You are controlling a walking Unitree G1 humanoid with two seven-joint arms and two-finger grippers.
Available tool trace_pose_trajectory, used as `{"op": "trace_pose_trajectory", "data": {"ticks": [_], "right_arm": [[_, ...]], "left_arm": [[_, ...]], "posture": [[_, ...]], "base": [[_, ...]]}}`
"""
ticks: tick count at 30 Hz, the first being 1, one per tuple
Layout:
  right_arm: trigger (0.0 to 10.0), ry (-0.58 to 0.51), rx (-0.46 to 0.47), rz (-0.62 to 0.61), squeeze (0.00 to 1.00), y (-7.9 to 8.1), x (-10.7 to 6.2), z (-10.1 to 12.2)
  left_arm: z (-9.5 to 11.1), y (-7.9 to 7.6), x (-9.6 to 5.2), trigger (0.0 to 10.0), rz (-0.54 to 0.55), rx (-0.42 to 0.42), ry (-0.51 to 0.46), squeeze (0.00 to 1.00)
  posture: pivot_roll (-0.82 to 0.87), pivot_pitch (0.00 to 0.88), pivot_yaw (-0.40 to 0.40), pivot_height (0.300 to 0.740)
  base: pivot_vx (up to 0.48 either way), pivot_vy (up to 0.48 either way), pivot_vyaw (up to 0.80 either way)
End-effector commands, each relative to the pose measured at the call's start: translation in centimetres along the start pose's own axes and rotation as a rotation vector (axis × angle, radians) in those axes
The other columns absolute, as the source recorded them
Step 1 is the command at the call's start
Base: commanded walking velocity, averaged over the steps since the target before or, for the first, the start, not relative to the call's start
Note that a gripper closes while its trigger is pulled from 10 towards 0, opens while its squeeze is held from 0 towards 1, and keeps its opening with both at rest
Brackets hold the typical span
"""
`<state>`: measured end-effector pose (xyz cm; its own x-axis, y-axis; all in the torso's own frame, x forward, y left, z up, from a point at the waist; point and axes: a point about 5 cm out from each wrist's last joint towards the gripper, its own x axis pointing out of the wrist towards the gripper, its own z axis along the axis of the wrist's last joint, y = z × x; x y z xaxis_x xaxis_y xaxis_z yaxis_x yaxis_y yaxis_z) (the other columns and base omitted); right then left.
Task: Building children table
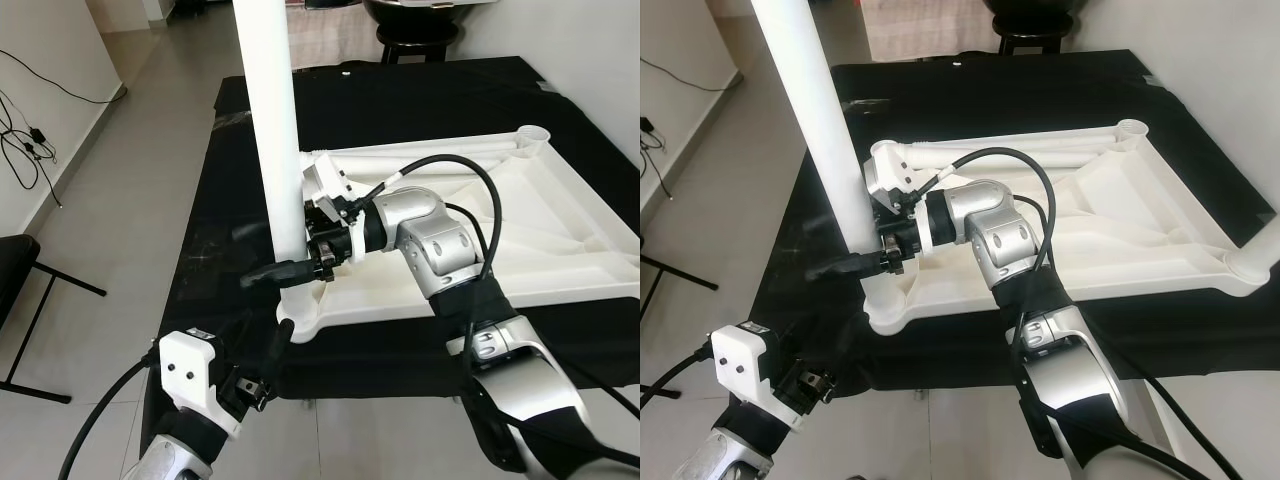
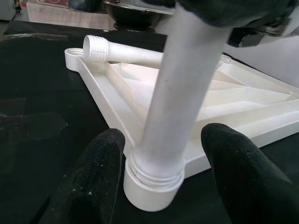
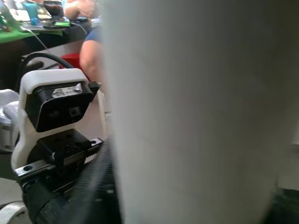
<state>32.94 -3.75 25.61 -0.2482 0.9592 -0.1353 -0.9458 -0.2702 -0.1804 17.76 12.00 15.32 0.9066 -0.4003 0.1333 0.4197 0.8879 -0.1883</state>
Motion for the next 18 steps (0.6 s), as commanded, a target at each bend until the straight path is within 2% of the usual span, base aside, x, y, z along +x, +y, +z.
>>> {"op": "trace_pose_trajectory", "data": {"ticks": [1, 6, 7, 8, 9, 10, 11, 12, 13, 14, 15, 16, 17, 18], "right_arm": [[0.0, -0.004, -0.005, 0.078, 0.0, 0.2, 0.8, 0.0], [0.0, -0.024, 0.006, 0.021, 0.0, 0.0, 0.6, -0.4], [0.0, -0.041, 0.022, -0.046, 0.0, -0.1, 0.4, -0.8], [0.0, -0.046, 0.042, -0.115, 0.0, -0.1, 0.4, -1.4], [0.0, -0.033, 0.093, -0.258, 0.0, 0.3, 0.9, -2.6], [0.0, -0.033, 0.093, -0.258, 0.0, 0.3, 0.9, -2.6], [0.0, -0.026, 0.174, -0.41, 0.0, 0.9, 1.6, -3.9], [0.0, -0.026, 0.174, -0.41, 0.0, 0.9, 1.6, -3.9], [0.0, 0.055, 0.243, -0.729, 0.0, 1.8, 2.1, -6.1], [0.0, 0.128, 0.278, -0.937, 0.0, 3.5, 1.9, -7.5], [0.0, 0.128, 0.278, -0.937, 0.0, 3.5, 1.9, -7.5], [0.0, 0.173, 0.292, -1.057, 0.0, 4.6, 1.6, -8.1], [0.0, 0.191, 0.271, -1.096, 0.0, 5.3, 1.5, -8.0], [0.0, 0.191, 0.271, -1.096, 0.0, 5.3, 1.5, -8.0]], "left_arm": [[0.0, -0.1, -0.1, 10.0, 0.008, 0.009, 0.007, 0.0], [0.1, -0.1, -0.1, 10.0, 0.009, 0.008, 0.005, 0.0], [0.1, -0.1, -0.1, 10.0, 0.009, 0.008, 0.005, 0.0], [0.1, -0.1, 0.0, 10.0, 0.008, 0.007, 0.004, 0.0], [0.1, -0.1, -0.1, 10.0, 0.01, 0.008, 0.003, 0.0], [0.1, -0.1, -0.1, 10.0, 0.01, 0.008, 0.003, 0.0], [0.2, 0.0, -0.1, 10.0, 0.012, 0.01, 0.002, 0.0], [0.2, 0.0, -0.1, 10.0, 0.012, 0.01, 0.002, 0.0], [0.2, 0.2, -0.1, 10.0, 0.014, 0.012, 0.002, 0.0], [0.3, 0.4, -0.1, 10.0, 0.014, 0.014, 0.002, 0.0], [0.3, 0.4, -0.1, 10.0, 0.014, 0.014, 0.002, 0.0], [0.3, 0.5, 0.0, 10.0, 0.014, 0.015, 0.002, 0.0], [0.3, 0.6, 0.0, 10.0, 0.011, 0.017, 0.004, 0.0], [0.3, 0.6, 0.0, 10.0, 0.011, 0.017, 0.004, 0.0]], "posture": [[0.1, 0.179, 0.009, 0.74], [0.09, 0.185, 0.004, 0.74], [0.09, 0.186, 0.003, 0.74], [0.09, 0.191, -0.002, 0.74], [0.09, 0.199, -0.005, 0.74], [0.09, 0.199, -0.005, 0.74], [0.09, 0.204, -0.004, 0.74], [0.09, 0.204, -0.004, 0.74], [0.07, 0.217, 0.007, 0.74], [0.08, 0.221, 0.016, 0.74], [0.08, 0.221, 0.016, 0.74], [0.08, 0.221, 0.016, 0.74], [0.07, 0.213, 0.023, 0.74], [0.07, 0.213, 0.023, 0.74]], "base": [[0.0, 0.0, 0.0], [0.0, 0.0, 0.0], [0.0, 0.0, 0.0], [0.0, 0.0, 0.0], [0.0, 0.0, 0.0], [0.0, 0.0, 0.0], [0.0, 0.0, 0.0], [0.0, 0.0, 0.0], [0.0, 0.0, 0.0], [0.0, 0.0, 0.0], [0.0, 0.0, 0.0], [0.0, 0.0, 0.0], [0.0, 0.0, 0.0], [0.0, 0.0, 0.0]]}}
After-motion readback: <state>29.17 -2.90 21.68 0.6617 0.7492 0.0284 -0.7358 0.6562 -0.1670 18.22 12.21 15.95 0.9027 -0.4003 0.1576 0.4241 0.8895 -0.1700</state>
